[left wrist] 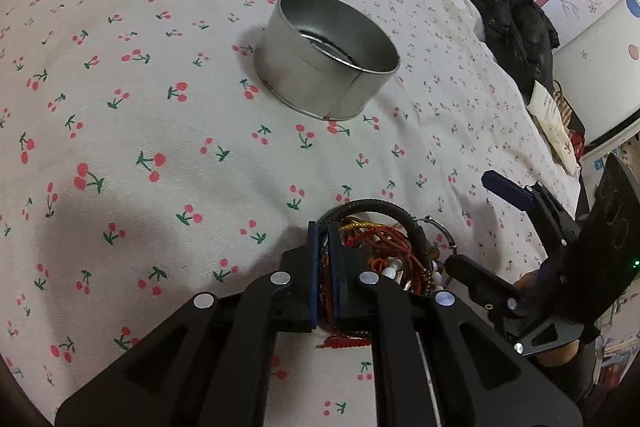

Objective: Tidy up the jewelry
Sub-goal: 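Lift the black leather bracelet with the left tool, pulling it free of the pile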

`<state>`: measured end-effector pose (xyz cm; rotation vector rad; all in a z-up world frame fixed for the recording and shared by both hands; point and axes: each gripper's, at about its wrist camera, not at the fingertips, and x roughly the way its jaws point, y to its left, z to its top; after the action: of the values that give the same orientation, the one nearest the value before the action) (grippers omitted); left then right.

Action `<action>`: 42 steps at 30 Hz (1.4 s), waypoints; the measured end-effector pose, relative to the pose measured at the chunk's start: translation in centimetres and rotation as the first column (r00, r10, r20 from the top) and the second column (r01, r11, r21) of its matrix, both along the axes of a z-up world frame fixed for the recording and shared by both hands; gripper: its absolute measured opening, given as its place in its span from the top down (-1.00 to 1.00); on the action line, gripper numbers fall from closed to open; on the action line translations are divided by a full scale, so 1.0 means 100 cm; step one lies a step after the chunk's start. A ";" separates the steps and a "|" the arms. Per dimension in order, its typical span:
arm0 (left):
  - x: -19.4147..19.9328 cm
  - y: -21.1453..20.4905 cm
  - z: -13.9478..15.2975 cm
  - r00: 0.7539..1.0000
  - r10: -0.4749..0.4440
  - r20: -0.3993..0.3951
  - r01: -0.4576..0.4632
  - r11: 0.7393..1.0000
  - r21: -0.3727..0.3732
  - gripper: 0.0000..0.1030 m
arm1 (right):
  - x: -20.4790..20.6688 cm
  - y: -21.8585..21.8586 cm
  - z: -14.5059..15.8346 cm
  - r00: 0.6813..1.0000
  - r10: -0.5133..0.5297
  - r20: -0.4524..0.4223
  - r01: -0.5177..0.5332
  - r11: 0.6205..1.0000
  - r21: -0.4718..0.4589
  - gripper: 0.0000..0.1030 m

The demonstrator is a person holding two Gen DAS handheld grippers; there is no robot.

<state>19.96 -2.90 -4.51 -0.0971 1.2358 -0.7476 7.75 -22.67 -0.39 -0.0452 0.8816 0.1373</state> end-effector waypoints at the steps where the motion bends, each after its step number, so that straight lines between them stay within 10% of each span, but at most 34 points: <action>1: 0.001 0.002 -0.002 1.000 0.009 -0.010 -0.009 1.000 0.006 0.71 | 0.000 0.000 0.000 1.000 -0.001 0.000 0.001 1.000 0.001 -0.85; 3: 0.003 0.005 -0.006 0.999 0.003 -0.047 -0.004 1.000 -0.024 0.34 | 0.000 -0.001 -0.001 1.000 -0.001 -0.002 0.001 1.000 0.004 -0.85; 7: -0.003 0.000 -0.004 1.000 -0.010 -0.015 0.010 1.000 -0.010 0.24 | 0.000 -0.001 0.000 1.000 0.002 -0.002 -0.002 1.000 0.008 -0.85; 10: 0.004 0.010 -0.008 0.998 0.022 -0.064 -0.025 0.998 -0.051 0.80 | 0.000 -0.002 -0.001 1.000 0.002 -0.003 -0.002 1.000 0.011 -0.85; 18: 0.014 0.040 0.008 0.989 0.081 -0.126 -0.112 0.957 -0.267 1.00 | 0.000 -0.001 -0.001 1.000 -0.002 -0.005 0.002 1.000 0.011 -0.85; 23: 0.017 0.034 0.002 0.988 0.071 -0.135 -0.097 0.976 -0.197 1.00 | 0.000 -0.001 -0.002 1.000 -0.002 -0.010 0.002 1.000 0.006 -0.85; 26: 0.014 0.024 -0.009 0.991 0.059 -0.119 -0.069 0.994 -0.084 0.76 | 0.000 -0.001 -0.002 1.000 -0.001 -0.009 0.001 1.000 0.007 -0.85; 30: 0.014 0.019 -0.010 0.988 0.038 -0.152 -0.062 0.986 -0.154 0.14 | 0.001 -0.001 -0.003 1.000 0.002 -0.008 -0.002 1.000 0.010 -0.85; 36: 0.013 0.010 -0.010 0.988 0.044 -0.146 -0.065 0.987 -0.145 0.03 | 0.001 0.000 -0.003 1.000 0.004 -0.010 -0.004 1.000 0.011 -0.85; 38: 0.014 0.013 -0.015 0.984 0.066 -0.164 -0.093 0.982 -0.163 0.07 | 0.001 0.001 -0.003 1.000 0.005 -0.011 -0.005 1.000 0.011 -0.85; 40: 0.014 0.011 -0.022 0.980 0.058 -0.190 -0.091 0.981 -0.169 0.76 | 0.001 0.000 -0.003 1.000 0.004 -0.014 -0.004 1.000 0.012 -0.85; 42: 0.012 0.008 -0.030 0.974 0.045 -0.224 -0.087 0.979 -0.184 0.80 | 0.001 -0.001 -0.003 1.000 -0.005 -0.011 0.005 1.000 0.018 -0.85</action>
<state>21.16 -2.11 -7.47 -0.3869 1.3590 -0.8128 7.86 -22.80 -0.70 -0.0258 0.8916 0.1411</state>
